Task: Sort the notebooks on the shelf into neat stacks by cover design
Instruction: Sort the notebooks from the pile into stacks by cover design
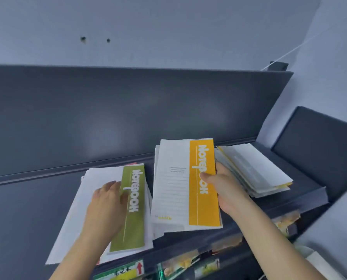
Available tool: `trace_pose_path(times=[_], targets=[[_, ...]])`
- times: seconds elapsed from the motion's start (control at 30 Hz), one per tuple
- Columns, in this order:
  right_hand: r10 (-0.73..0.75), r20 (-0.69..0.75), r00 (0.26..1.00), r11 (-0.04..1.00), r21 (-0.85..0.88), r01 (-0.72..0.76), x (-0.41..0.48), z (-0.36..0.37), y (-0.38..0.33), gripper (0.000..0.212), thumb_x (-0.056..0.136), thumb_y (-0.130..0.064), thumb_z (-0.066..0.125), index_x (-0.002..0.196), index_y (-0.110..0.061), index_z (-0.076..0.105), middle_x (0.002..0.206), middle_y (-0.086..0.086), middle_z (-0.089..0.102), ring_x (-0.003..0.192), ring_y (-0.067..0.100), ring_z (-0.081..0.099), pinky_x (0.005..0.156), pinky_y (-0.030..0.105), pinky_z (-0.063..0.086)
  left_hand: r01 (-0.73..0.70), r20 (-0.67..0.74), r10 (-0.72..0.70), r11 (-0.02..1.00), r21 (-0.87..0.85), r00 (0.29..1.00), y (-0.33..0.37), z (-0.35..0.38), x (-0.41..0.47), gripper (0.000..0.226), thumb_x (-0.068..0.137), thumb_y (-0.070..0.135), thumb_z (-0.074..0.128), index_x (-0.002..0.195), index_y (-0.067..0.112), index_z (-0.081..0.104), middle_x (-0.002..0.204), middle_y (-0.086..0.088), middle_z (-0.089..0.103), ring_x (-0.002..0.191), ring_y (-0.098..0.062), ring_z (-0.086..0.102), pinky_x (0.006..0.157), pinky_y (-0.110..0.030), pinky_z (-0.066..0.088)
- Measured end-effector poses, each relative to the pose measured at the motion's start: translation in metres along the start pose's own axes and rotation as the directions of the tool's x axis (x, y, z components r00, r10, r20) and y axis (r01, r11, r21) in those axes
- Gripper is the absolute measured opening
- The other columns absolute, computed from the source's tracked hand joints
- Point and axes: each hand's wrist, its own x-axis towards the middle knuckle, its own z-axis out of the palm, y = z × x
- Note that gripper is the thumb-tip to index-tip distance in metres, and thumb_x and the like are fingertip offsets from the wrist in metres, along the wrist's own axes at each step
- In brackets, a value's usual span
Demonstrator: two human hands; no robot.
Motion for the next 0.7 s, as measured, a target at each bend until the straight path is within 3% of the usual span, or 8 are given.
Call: trace_pose_path(times=[0.07,0.1,0.17,0.27,0.37,0.53,0.6,0.7], targets=[[-0.009,0.077,0.997,1.000,-0.025,0.011,0.005,-0.025,-0.002,0.022,0.093,-0.008,0.057,0.112,-0.018,0.061,0.107,0.005,0.071,0.098,0.025,0.067,0.090,0.051,0.051,0.039,0.114,0.017,0.881,-0.472,0.993,0.048,0.010,-0.001,0.052,0.094,0.051,0.042,0.129,0.015,0.055,0.126,-0.004,0.062,0.117,-0.025,0.056,0.099,-0.039,0.043],[-0.015,0.109,0.994,1.000,-0.026,0.018,0.008,-0.036,-0.004,0.022,0.092,-0.007,0.057,0.112,-0.017,0.062,0.106,0.005,0.071,0.098,0.025,0.068,0.090,0.050,0.052,0.071,0.185,0.052,0.796,-0.601,0.981,0.072,0.017,-0.001,0.052,0.091,0.056,0.044,0.122,0.017,0.058,0.115,0.000,0.066,0.107,-0.019,0.061,0.092,-0.036,0.049],[-0.018,0.133,0.991,1.000,-0.012,0.020,0.013,-0.057,-0.007,0.021,0.092,-0.008,0.058,0.111,-0.017,0.063,0.105,0.005,0.071,0.097,0.024,0.068,0.086,0.046,0.053,0.044,0.198,0.111,0.762,-0.646,0.974,0.107,0.037,-0.002,0.036,0.092,0.046,0.053,0.117,0.020,0.057,0.104,0.007,0.068,0.092,-0.008,0.064,0.075,-0.025,0.052],[-0.061,0.095,0.994,0.997,-0.042,0.066,0.022,-0.099,-0.013,0.020,0.091,-0.009,0.060,0.110,-0.013,0.063,0.103,0.006,0.072,0.092,0.022,0.069,0.078,0.038,0.055,-0.049,0.032,0.109,0.666,-0.744,0.993,0.159,0.065,-0.002,0.034,0.093,0.020,0.058,0.126,0.020,0.047,0.113,0.013,0.063,0.095,0.005,0.060,0.079,-0.017,0.050],[-0.091,0.089,0.992,0.977,-0.186,0.106,0.027,-0.140,-0.013,0.022,0.087,-0.003,0.064,0.105,-0.015,0.066,0.098,0.001,0.073,0.087,0.018,0.070,0.069,0.030,0.056,-0.109,-0.053,0.108,0.629,-0.769,0.993,0.208,0.080,-0.001,0.028,0.096,0.010,0.051,0.114,0.027,0.038,0.100,0.026,0.052,0.083,0.015,0.053,0.066,0.001,0.038],[-0.312,-0.138,0.940,0.847,-0.488,0.210,0.054,-0.188,-0.015,0.027,0.085,0.000,0.058,0.096,-0.023,0.066,0.091,-0.005,0.069,0.084,0.017,0.064,0.072,0.030,0.049,-0.173,0.106,0.270,0.826,-0.536,0.957,0.236,0.109,0.021,0.018,0.099,0.024,0.044,0.107,0.010,0.053,0.108,-0.003,0.061,0.098,-0.025,0.057,0.080,-0.033,0.045],[-0.338,-0.150,0.929,0.689,-0.712,0.136,0.072,-0.201,-0.010,0.015,0.084,-0.004,0.056,0.089,-0.016,0.062,0.087,0.000,0.064,0.082,0.022,0.059,0.065,0.030,0.043,-0.266,0.189,0.304,0.943,-0.202,0.934,0.220,0.115,0.027,0.029,0.100,0.031,0.041,0.112,0.009,0.056,0.116,-0.006,0.056,0.110,-0.029,0.050,0.090,-0.038,0.043],[-0.262,-0.143,0.954,0.481,-0.877,0.000,0.091,-0.208,0.003,0.010,0.080,-0.010,0.053,0.079,-0.012,0.063,0.088,0.010,0.060,0.087,0.033,0.057,0.065,0.034,0.045,-0.329,0.224,0.273,0.905,0.270,0.935,0.185,0.122,0.032,0.035,0.099,0.032,0.036,0.127,0.016,0.051,0.133,0.001,0.045,0.121,-0.023,0.041,0.094,-0.035,0.040]])
